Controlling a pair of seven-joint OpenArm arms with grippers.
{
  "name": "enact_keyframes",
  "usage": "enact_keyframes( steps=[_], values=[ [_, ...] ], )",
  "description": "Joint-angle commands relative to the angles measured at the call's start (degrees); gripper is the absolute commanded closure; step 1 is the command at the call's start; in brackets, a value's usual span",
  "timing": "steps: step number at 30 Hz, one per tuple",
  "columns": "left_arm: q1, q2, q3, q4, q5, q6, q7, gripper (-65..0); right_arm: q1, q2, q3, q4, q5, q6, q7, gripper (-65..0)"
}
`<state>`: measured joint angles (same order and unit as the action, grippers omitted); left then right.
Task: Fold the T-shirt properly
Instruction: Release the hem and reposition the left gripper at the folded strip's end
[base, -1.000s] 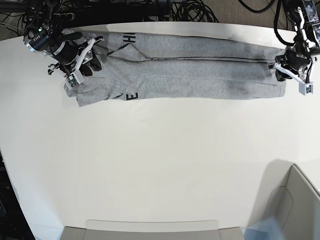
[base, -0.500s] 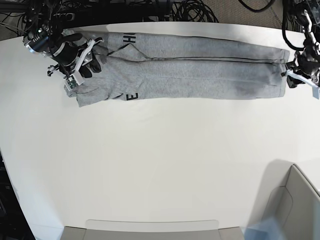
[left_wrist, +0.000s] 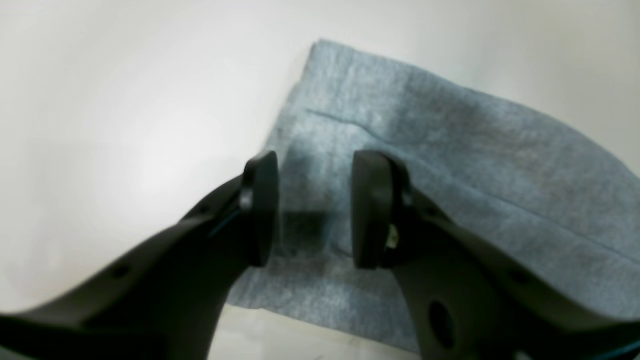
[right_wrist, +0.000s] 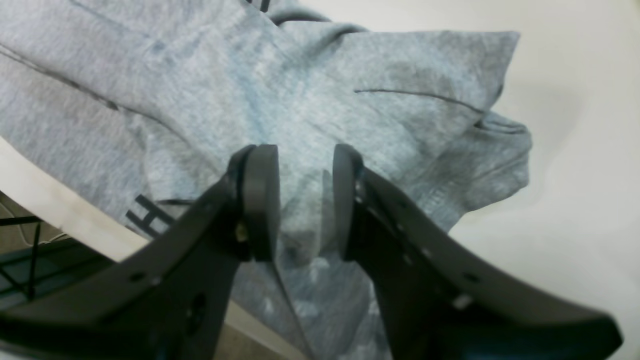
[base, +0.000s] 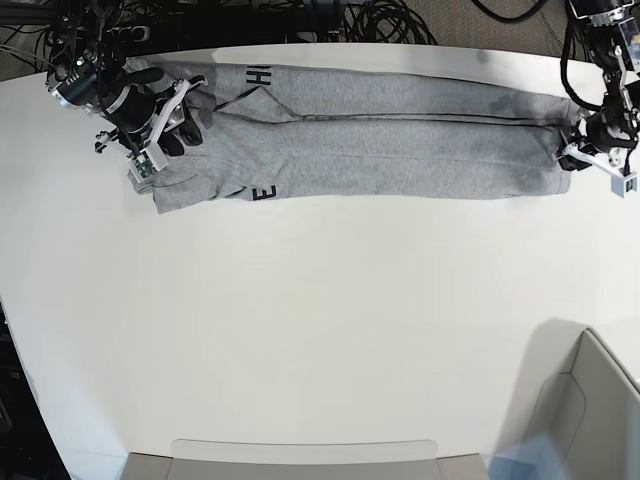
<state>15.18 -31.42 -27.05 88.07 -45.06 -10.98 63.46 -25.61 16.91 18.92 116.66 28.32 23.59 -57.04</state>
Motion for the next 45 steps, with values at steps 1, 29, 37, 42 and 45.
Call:
enact_keyframes(
  steps=[1, 29, 37, 42, 45],
  values=[
    [-0.28, -1.24, -0.34, -1.7, -0.88, 0.04, -0.74, -25.1, 0.24, 0.63, 0.2, 0.75, 0.48, 0.01, 1.08, -18.9],
    [-1.42, -1.15, 4.41, -16.12, -0.96, -17.54, -1.62, -2.6, 1.91, 0.54, 0.29, 0.75, 0.48, 0.01, 0.64, -18.9],
    [-1.69, -1.42, 4.06, -20.78, -0.88, -17.72, -6.19, 0.0, 1.47, 0.46, 0.47, 0.75, 0.48, 0.01, 0.73, -18.9],
    [-1.77, -3.35, 3.53, -20.86, -0.88, -17.46, -8.82, 0.0, 1.83, 0.19, 0.47, 0.83, 0.48, 0.01, 0.99, -18.9],
    [-2.74, -3.35, -1.92, -20.95, -0.88, -17.46, -8.82, 0.0, 1.83, 0.19, 0.47, 0.83, 0.65, 0.01, 0.99, -18.9]
  ],
)
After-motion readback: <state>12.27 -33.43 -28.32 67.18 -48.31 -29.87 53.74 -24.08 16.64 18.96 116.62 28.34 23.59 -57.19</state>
